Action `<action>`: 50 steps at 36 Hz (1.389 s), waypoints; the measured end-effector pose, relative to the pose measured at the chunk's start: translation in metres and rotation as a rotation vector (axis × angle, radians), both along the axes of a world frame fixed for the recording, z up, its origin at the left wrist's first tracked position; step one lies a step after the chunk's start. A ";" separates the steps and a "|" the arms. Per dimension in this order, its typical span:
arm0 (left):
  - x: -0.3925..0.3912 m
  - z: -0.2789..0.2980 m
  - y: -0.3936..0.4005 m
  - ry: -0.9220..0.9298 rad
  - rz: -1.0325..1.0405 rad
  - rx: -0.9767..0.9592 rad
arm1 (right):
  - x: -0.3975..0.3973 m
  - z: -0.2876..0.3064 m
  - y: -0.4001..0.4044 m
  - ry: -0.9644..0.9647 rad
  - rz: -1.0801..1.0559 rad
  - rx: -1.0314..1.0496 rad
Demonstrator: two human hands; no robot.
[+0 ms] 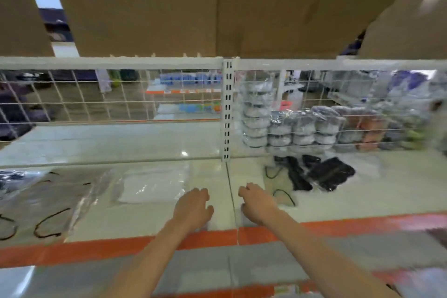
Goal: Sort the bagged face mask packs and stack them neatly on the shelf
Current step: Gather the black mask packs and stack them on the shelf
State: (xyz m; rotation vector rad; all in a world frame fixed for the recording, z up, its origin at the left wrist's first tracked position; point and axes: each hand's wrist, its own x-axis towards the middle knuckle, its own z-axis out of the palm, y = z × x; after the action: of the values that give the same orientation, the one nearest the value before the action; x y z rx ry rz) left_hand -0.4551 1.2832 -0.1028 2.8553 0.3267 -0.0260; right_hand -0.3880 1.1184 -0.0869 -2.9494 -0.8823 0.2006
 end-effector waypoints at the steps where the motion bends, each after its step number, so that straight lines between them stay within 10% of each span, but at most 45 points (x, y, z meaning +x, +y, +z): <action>1: 0.003 -0.001 -0.010 0.005 -0.019 -0.008 | 0.003 -0.001 -0.014 0.018 -0.038 0.003; 27: 0.180 -0.021 -0.142 0.164 -0.549 -0.030 | 0.118 -0.036 -0.169 0.092 -0.401 0.227; 39: 0.222 -0.020 -0.114 0.139 -0.261 0.196 | 0.174 -0.041 -0.221 0.036 -0.628 -0.092; 50: 0.258 -0.031 -0.195 0.187 0.108 0.058 | 0.221 -0.040 -0.290 0.142 -0.846 0.091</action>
State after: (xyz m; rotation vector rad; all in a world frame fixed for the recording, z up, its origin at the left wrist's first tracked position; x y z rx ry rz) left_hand -0.1968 1.0884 -0.1338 2.8936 0.5264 -0.2674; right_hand -0.1667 0.8286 -0.1274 -2.8725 0.3842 0.2958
